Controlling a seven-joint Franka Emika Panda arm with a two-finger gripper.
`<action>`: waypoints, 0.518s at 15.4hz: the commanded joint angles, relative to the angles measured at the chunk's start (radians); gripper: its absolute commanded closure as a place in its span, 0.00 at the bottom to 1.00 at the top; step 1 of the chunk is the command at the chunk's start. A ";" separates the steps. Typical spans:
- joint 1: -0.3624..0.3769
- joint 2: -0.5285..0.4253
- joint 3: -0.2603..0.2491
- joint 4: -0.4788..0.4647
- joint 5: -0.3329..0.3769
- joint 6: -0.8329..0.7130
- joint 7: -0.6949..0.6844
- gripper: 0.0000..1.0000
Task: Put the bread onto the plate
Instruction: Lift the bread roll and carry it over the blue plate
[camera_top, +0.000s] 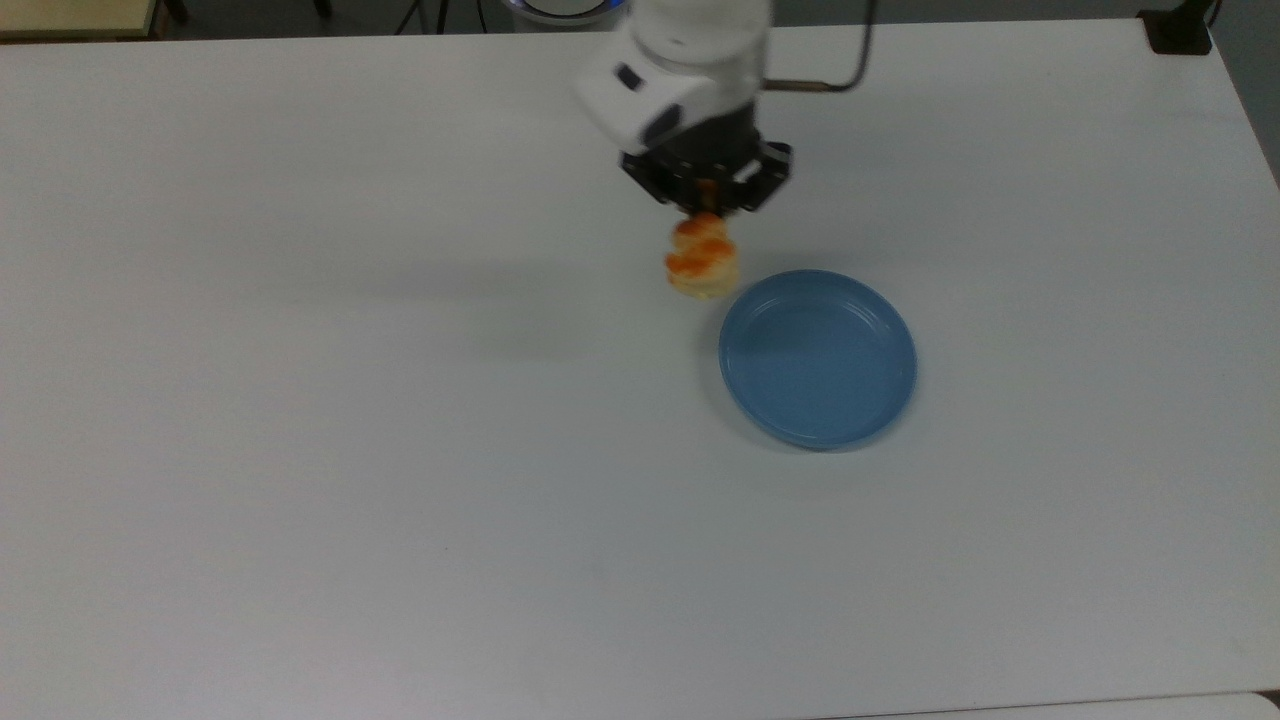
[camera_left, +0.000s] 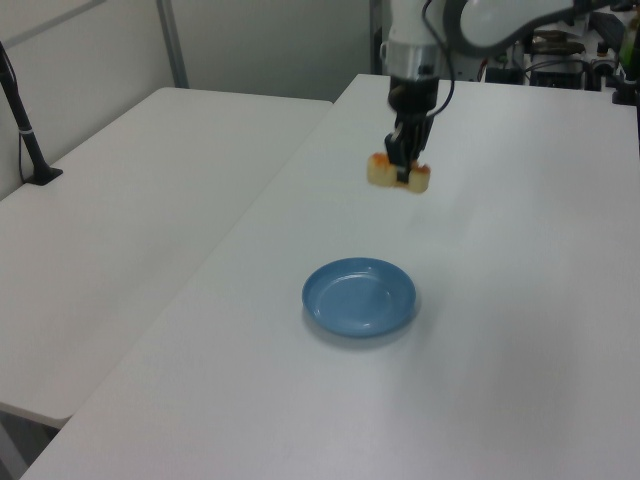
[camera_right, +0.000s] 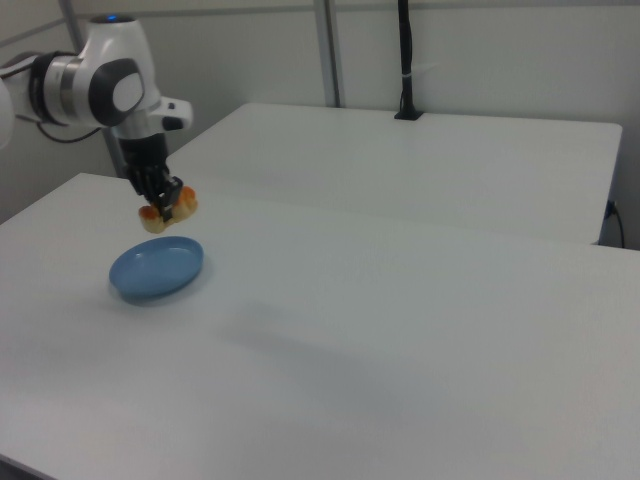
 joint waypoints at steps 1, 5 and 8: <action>0.099 0.107 -0.014 0.059 -0.075 0.084 0.119 1.00; 0.159 0.194 -0.014 0.066 -0.136 0.139 0.184 0.99; 0.173 0.237 -0.014 0.078 -0.147 0.152 0.207 0.99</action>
